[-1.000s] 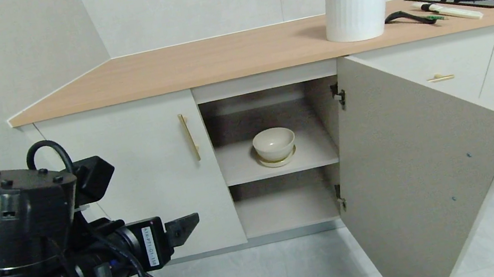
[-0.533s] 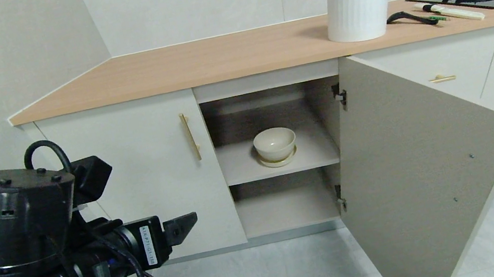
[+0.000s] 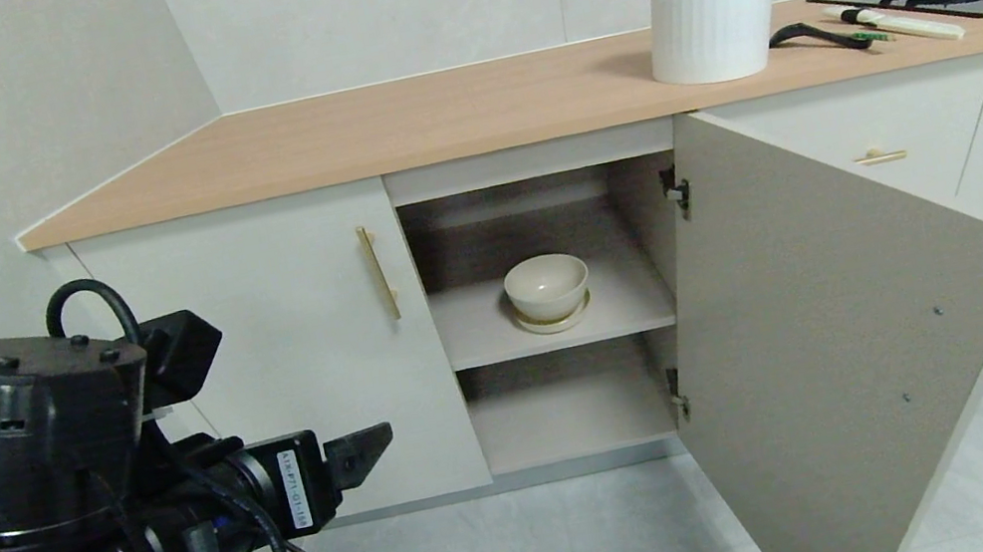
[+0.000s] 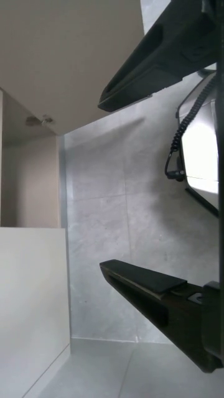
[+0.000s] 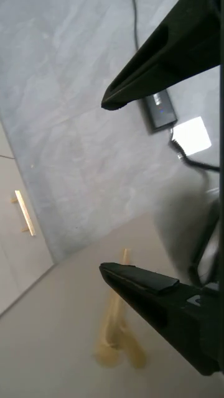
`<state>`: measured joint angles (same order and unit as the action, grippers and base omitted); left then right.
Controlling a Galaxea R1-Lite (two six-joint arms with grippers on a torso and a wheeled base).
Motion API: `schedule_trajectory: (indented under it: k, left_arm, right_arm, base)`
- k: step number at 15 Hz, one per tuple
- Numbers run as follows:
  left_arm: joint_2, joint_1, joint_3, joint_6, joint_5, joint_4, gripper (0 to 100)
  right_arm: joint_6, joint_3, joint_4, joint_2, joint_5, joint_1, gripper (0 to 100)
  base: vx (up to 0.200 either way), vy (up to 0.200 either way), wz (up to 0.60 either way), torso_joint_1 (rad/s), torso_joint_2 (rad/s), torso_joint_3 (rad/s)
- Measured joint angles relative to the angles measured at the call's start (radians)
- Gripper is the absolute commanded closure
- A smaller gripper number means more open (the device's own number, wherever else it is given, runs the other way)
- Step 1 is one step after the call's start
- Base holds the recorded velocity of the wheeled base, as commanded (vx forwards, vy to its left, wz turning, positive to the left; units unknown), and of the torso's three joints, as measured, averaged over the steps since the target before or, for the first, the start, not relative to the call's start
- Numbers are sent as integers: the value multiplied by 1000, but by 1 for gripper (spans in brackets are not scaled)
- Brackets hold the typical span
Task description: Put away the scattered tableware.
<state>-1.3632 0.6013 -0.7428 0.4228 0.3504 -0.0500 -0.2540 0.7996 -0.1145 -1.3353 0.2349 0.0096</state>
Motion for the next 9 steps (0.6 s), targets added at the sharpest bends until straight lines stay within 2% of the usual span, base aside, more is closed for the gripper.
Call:
schedule_trajectory:
  k: [4,9]
  left_arm:
    - [0,0,0,0,0,0,0]
    - [2,0,-3,2,-1,-1,0]
  right_arm:
    - [-28,-37,66,-27,1,32,0]
    - [-110,-63,104,-37,0,137,0]
  base:
    - [0,0,0,0,0,0]
    - [0,0,0,0,0,0]
